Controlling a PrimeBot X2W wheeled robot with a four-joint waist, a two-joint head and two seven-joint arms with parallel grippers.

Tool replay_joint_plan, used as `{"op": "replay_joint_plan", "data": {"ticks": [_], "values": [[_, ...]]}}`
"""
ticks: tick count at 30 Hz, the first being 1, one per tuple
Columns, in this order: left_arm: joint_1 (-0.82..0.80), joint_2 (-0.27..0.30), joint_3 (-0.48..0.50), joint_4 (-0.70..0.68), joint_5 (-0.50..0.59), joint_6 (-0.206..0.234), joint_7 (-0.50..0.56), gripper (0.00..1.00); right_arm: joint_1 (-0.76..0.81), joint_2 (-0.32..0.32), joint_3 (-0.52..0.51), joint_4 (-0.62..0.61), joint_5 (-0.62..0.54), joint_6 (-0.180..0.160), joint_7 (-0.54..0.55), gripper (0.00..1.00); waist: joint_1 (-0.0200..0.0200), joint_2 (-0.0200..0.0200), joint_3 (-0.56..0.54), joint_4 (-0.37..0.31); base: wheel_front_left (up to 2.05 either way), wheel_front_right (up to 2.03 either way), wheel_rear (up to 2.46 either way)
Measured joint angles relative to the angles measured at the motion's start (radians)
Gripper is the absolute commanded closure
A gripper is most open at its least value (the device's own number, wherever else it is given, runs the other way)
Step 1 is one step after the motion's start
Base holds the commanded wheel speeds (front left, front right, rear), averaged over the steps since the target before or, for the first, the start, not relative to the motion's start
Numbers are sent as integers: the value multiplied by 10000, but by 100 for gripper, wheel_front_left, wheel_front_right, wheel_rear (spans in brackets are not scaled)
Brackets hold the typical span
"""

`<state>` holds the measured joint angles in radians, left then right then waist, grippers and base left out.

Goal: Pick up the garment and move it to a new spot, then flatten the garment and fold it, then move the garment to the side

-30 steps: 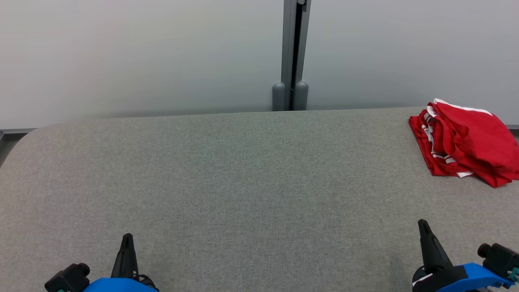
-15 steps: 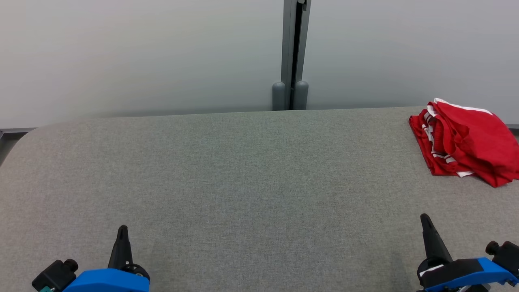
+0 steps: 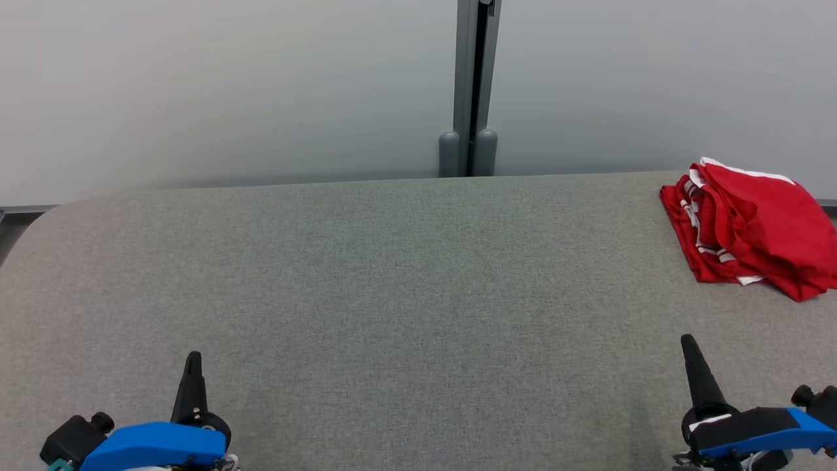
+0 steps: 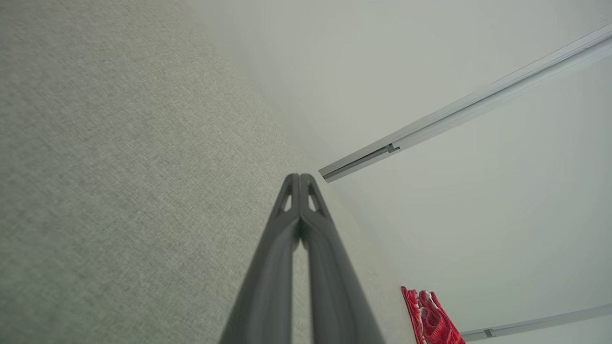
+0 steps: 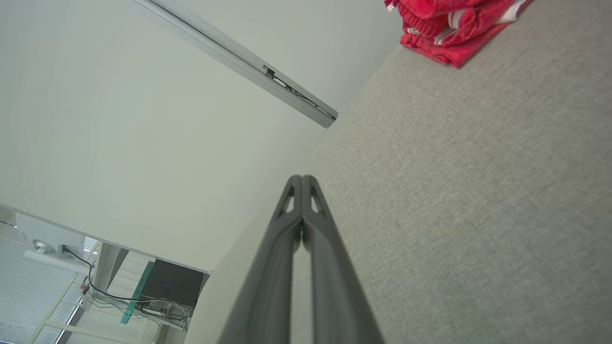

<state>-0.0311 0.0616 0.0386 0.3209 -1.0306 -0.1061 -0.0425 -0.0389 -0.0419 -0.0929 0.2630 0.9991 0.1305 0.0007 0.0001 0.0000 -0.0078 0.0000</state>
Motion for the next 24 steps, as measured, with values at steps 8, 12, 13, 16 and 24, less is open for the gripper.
{"op": "replay_joint_plan", "data": {"ticks": [8,12,13,16,24], "values": [[-126,-10,121,-107,-819,-19,236,100,-67,-2,-33,-15,895,0,161,100,-1,1,12,0,0,0,0],[-146,-17,153,-155,-1231,-35,332,100,-150,-4,-48,-40,1300,0,247,100,0,0,18,0,0,0,0],[-161,-19,163,-165,-1319,-35,347,100,-150,-6,-52,-40,1406,0,255,100,0,0,19,0,0,0,0],[-183,-27,188,-215,-1611,-61,422,100,-171,-8,-63,-44,1705,0,336,100,0,0,24,0,0,0,0],[-318,-42,293,-303,-2332,-82,633,100,-250,-10,-86,-67,2454,0,464,100,-1,0,36,0,0,0,0]]}}
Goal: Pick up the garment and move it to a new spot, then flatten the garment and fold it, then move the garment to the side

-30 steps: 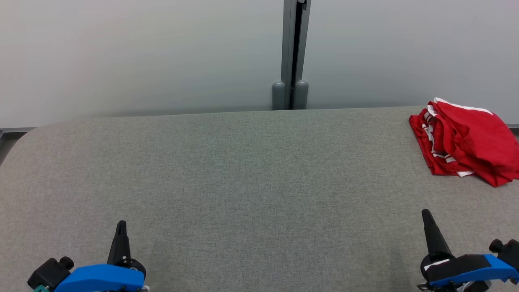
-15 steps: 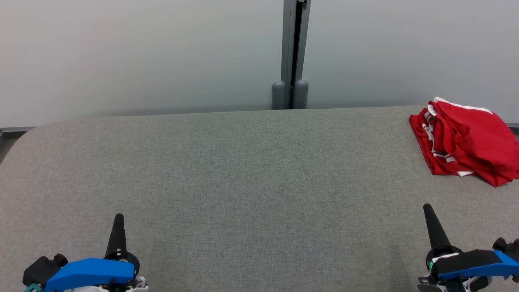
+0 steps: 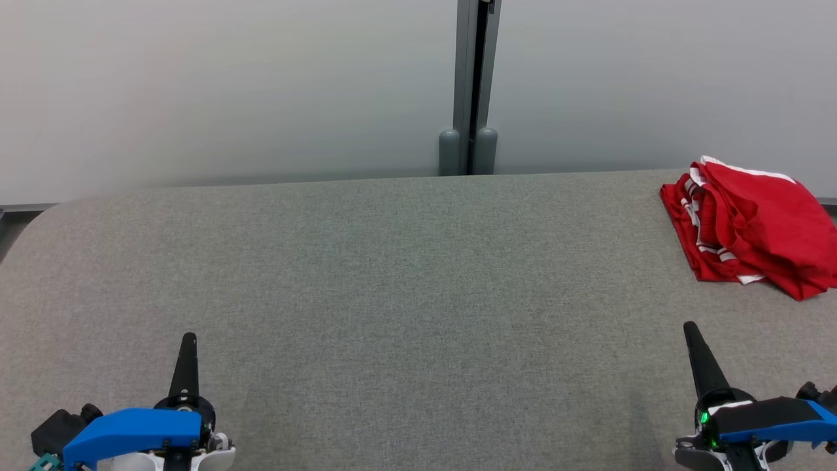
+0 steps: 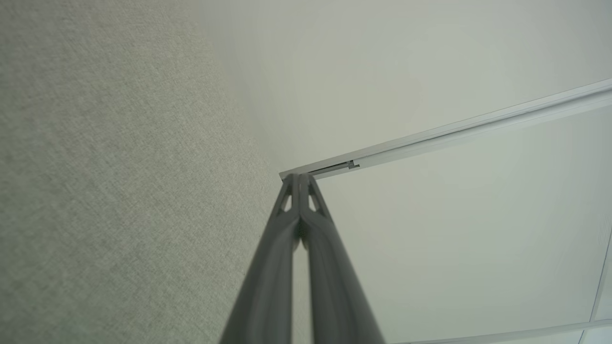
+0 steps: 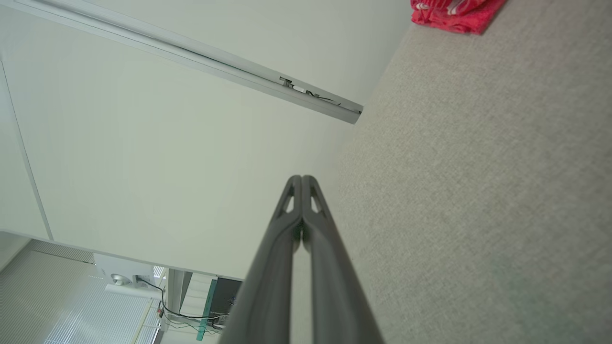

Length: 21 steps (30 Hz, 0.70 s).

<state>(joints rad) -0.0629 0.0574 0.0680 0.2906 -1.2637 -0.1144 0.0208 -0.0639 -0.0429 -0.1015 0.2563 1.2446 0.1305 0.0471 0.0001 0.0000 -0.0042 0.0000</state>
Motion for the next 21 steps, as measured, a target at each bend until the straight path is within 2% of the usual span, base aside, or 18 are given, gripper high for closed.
{"op": "replay_joint_plan", "data": {"ticks": [21], "values": [[-186,-23,211,-211,-1680,-54,456,100,-165,-12,-48,-50,1768,0,314,100,-1,0,32,0,0,0,0]]}}
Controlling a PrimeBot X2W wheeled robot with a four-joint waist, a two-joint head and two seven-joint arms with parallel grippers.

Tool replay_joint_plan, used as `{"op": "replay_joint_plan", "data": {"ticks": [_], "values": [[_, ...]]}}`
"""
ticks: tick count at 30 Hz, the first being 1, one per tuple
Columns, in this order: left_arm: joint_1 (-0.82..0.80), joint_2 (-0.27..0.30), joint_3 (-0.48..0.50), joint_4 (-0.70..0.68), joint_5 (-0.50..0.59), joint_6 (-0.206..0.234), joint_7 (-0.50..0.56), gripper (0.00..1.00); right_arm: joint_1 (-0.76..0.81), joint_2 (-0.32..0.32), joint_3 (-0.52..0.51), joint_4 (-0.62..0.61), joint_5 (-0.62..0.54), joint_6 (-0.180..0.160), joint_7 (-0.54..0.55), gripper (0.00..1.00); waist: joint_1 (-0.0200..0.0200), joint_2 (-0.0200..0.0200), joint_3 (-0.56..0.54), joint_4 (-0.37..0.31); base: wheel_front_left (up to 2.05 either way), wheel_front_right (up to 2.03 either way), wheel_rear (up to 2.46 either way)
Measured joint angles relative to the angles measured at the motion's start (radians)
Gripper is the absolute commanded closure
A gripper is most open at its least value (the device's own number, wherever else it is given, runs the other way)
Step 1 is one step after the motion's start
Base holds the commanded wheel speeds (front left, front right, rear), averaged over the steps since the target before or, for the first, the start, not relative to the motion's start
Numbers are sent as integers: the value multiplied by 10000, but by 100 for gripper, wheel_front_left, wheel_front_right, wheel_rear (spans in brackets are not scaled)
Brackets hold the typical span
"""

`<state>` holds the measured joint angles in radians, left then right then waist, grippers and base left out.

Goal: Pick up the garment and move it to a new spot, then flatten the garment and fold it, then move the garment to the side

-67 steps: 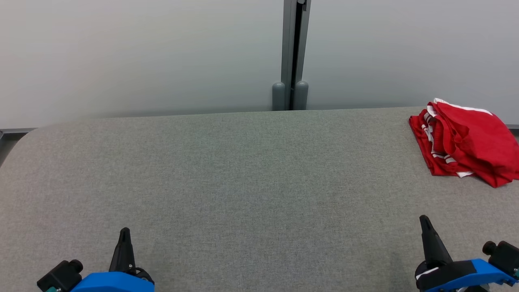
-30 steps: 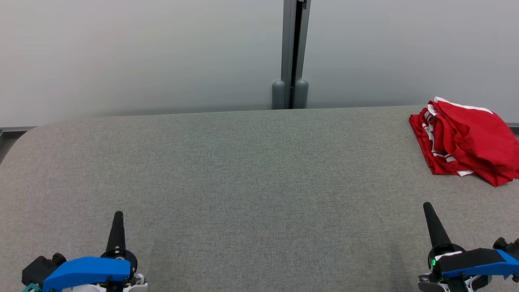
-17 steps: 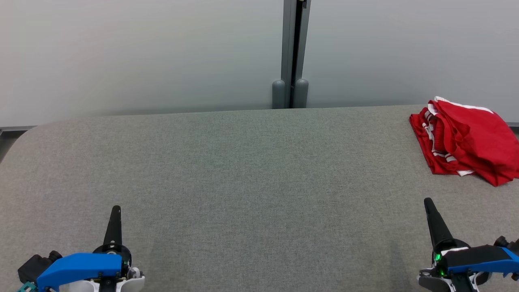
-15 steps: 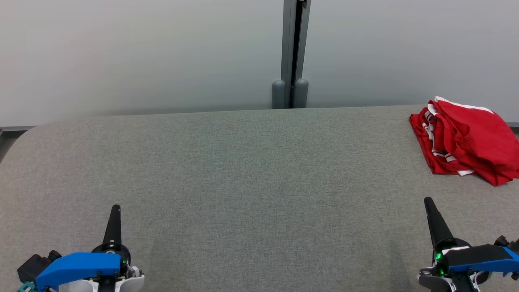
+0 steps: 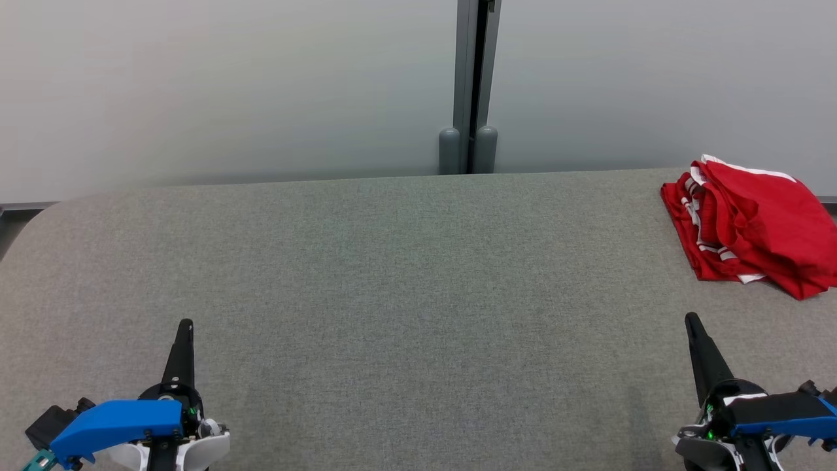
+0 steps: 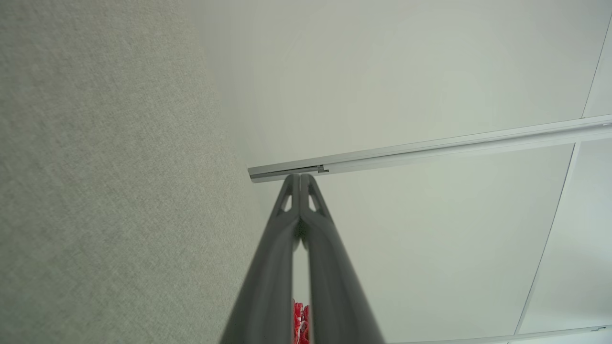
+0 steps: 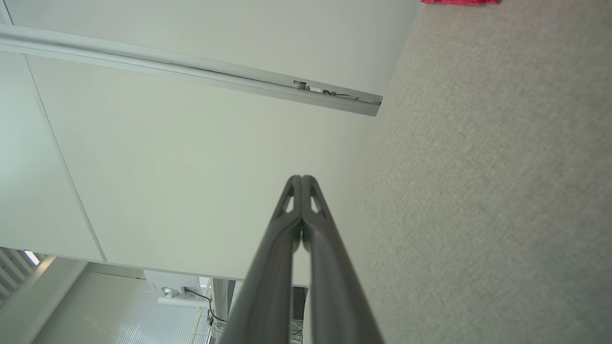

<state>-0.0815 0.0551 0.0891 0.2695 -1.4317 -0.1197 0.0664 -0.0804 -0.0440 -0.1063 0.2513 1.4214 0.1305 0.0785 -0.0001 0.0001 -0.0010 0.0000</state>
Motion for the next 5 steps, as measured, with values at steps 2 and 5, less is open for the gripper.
{"op": "replay_joint_plan", "data": {"ticks": [2,5], "values": [[-30,-4,13,-25,-148,-8,31,100,-13,-2,-6,0,155,0,15,100,0,0,3,0,0,0,0],[-35,-13,40,-52,-355,-36,109,100,-89,-6,-12,-10,384,0,81,100,1,0,8,0,0,0,0]]}}
